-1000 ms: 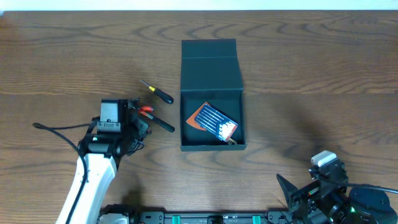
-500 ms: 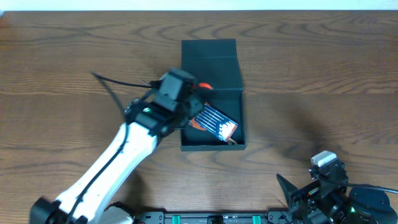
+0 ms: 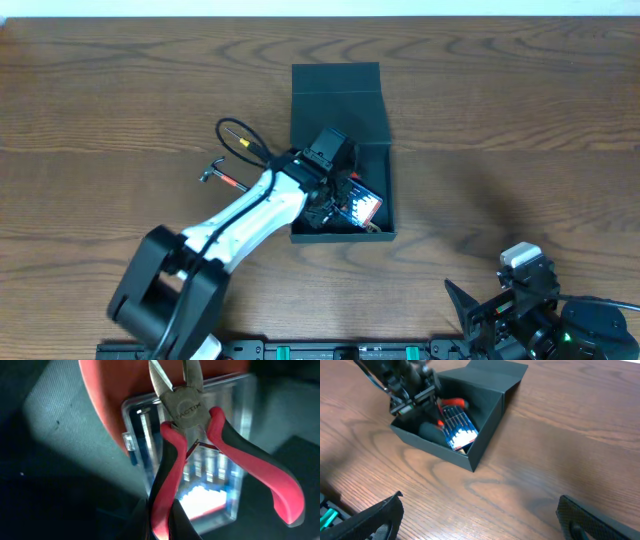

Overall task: Pack container
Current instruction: 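Lower the pliers into the box and open the left gripper, then move the left gripper to the black-handled screwdriver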

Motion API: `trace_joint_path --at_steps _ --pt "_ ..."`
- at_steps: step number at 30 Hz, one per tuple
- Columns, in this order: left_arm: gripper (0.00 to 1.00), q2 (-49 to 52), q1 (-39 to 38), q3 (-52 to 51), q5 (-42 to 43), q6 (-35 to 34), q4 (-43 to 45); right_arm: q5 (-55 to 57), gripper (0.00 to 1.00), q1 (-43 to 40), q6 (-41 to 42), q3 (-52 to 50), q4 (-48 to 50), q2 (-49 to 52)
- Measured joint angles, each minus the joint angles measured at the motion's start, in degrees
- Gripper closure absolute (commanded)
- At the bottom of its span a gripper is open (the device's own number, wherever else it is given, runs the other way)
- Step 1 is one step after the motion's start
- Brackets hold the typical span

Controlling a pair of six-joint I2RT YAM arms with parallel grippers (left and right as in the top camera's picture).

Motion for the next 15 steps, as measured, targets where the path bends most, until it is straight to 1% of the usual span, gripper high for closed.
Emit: trace_joint_path --at_steps 5,6,7,8,10,11,14,15 --pt "0.93 1.8 0.0 0.2 2.7 -0.7 0.1 0.0 0.01 0.0 0.0 0.0 0.0 0.0" --pt "0.87 1.9 0.0 0.2 3.1 -0.7 0.1 0.0 0.01 0.0 0.0 0.0 0.0 0.0" --pt "0.83 1.9 0.0 0.2 3.3 -0.6 0.2 0.0 0.01 0.0 0.0 0.0 0.0 0.0" --pt "0.75 1.9 0.0 0.2 3.5 -0.6 0.2 0.0 0.01 0.0 0.0 0.0 0.0 0.0" --pt "0.7 2.2 0.0 0.2 3.8 -0.8 0.2 0.0 0.01 0.0 0.0 0.0 0.0 0.0" --pt "0.65 2.4 0.0 0.2 3.8 -0.8 0.1 0.0 0.01 0.0 0.0 0.0 0.0 0.0" --pt "0.59 2.6 0.0 0.2 4.0 -0.9 0.1 0.0 0.01 0.0 0.0 0.0 0.0 0.0" --pt "0.53 2.5 0.0 0.2 4.0 -0.8 0.1 0.0 0.01 0.0 0.0 0.0 0.0 0.0"
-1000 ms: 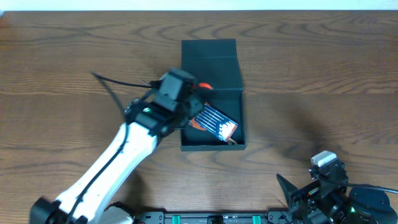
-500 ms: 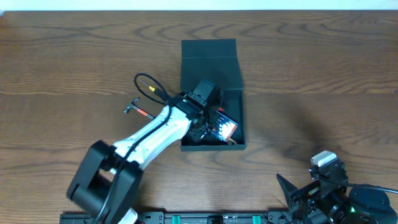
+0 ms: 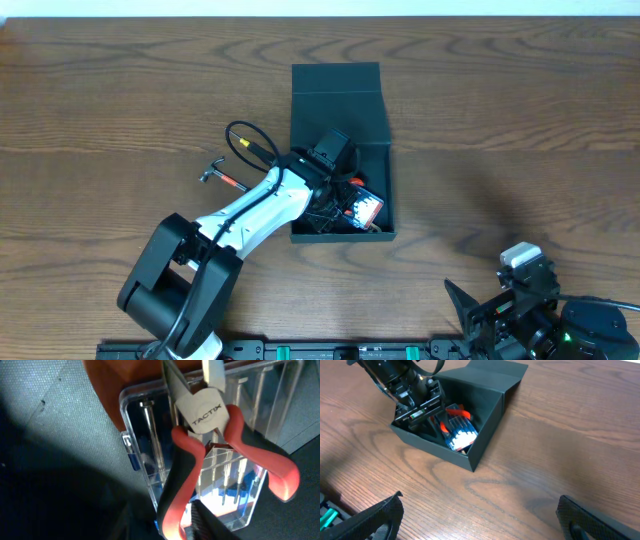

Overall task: Pack container
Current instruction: 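Move the left gripper to the black-handled screwdriver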

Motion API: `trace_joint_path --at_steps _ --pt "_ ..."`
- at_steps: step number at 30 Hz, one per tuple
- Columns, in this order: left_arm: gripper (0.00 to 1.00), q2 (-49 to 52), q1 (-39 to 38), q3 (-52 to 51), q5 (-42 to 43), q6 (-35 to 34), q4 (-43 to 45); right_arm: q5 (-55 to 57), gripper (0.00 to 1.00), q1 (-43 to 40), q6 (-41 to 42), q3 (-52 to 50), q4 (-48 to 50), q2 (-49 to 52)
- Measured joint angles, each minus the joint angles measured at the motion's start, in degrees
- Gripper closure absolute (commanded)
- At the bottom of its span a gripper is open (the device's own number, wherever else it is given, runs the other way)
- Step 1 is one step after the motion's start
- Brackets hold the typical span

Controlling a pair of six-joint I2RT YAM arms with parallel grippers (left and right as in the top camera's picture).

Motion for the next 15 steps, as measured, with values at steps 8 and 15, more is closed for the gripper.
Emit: trace_joint_path --at_steps 8,15 --pt "0.23 -8.9 0.1 0.0 -6.8 0.2 -0.3 0.0 0.01 0.0 0.0 0.0 0.0 0.0" --pt "0.02 -23.8 4.1 0.0 -18.5 2.2 -5.7 0.0 0.01 0.0 0.0 0.0 0.0 0.0"
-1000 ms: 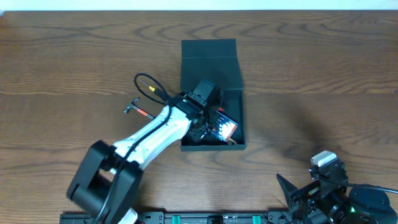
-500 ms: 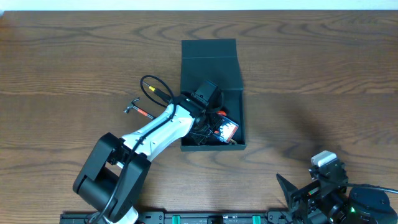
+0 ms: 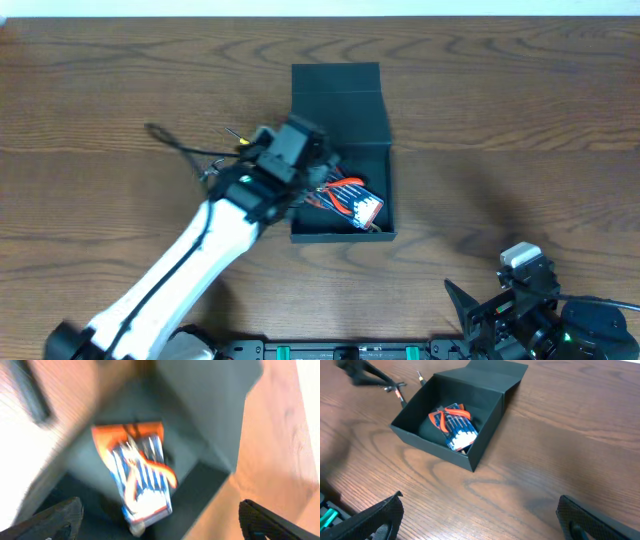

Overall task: Pack container
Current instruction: 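Move the left gripper to the black-handled screwdriver, then grasp the screwdriver shaft with the left gripper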

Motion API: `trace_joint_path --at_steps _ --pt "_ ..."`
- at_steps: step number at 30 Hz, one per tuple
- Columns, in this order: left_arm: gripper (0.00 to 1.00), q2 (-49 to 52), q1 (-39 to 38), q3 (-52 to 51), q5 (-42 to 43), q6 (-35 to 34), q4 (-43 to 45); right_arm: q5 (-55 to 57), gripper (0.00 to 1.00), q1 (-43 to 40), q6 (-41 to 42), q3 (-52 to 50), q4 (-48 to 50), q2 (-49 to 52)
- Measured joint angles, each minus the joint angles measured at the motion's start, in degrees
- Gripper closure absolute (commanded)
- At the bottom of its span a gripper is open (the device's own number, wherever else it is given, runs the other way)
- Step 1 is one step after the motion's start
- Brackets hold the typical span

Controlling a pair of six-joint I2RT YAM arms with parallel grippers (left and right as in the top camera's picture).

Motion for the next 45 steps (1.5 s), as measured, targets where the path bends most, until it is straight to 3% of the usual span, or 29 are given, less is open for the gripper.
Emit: trace_joint_path --at_steps 7,16,32,41,45 --pt "0.01 -4.3 11.6 0.0 -7.1 2.1 -10.6 0.0 0.01 0.0 0.0 0.0 0.0 0.0" --pt "0.01 4.6 25.8 1.0 -0.3 12.4 -13.6 0.0 0.01 0.0 0.0 0.0 0.0 0.0" --pt "0.0 26.2 26.6 6.6 10.2 16.8 -14.4 0.0 0.01 0.0 0.0 0.0 0.0 0.0" --pt "0.0 30.5 26.6 6.6 12.0 17.4 -10.7 0.0 0.01 0.0 0.0 0.0 0.0 0.0" --pt "0.04 31.9 26.6 6.6 12.1 17.4 -10.6 0.0 0.01 0.0 0.0 0.0 0.0 0.0"
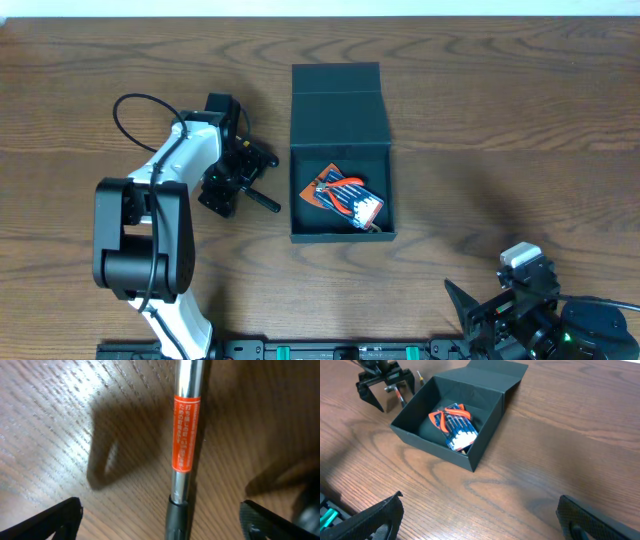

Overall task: Pack container
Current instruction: 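Grasp the screwdriver shaft with the left gripper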

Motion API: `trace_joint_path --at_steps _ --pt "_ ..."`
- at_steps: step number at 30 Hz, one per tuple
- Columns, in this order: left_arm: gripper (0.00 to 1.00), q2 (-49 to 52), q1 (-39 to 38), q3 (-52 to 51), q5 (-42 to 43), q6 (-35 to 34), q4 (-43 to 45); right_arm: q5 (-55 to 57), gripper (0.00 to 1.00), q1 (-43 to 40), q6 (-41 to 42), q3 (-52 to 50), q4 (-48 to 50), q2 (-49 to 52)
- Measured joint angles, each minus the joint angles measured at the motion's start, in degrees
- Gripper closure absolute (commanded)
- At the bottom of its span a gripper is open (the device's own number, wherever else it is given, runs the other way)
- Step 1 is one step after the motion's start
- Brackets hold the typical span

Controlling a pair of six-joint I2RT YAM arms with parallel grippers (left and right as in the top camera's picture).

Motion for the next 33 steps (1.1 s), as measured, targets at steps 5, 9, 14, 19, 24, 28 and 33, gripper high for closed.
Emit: trace_joint_path --at_steps 5,9,14,19,24,28,33 --pt "0.1 1.2 0.0 0.0 0.1 0.1 0.0 0.0 0.01 0.0 0.0 0.0 0.0 0.0" --pt "0.21 1.4 0.0 0.0 0.9 0.0 0.2 0.0 0.01 0.0 0.0 0.0 0.0 0.0" --pt "0.37 1.6 0.0 0.0 1.2 0.0 0.2 0.0 0.01 0.0 0.0 0.0 0.0 0.0" --pt "0.56 1.7 0.0 0.1 1.6 0.2 0.2 0.0 0.01 0.0 0.0 0.0 0.0 0.0" --pt "0.67 1.8 0.0 0.2 1.8 0.1 0.2 0.0 0.01 0.0 0.0 0.0 0.0 0.0" --pt "0.74 1.8 0.0 0.2 1.9 0.0 0.2 0.0 0.01 0.0 0.0 0.0 0.0 0.0" --pt "0.78 1.8 0.0 0.2 2.0 0.1 0.2 0.0 0.01 0.0 0.0 0.0 0.0 0.0"
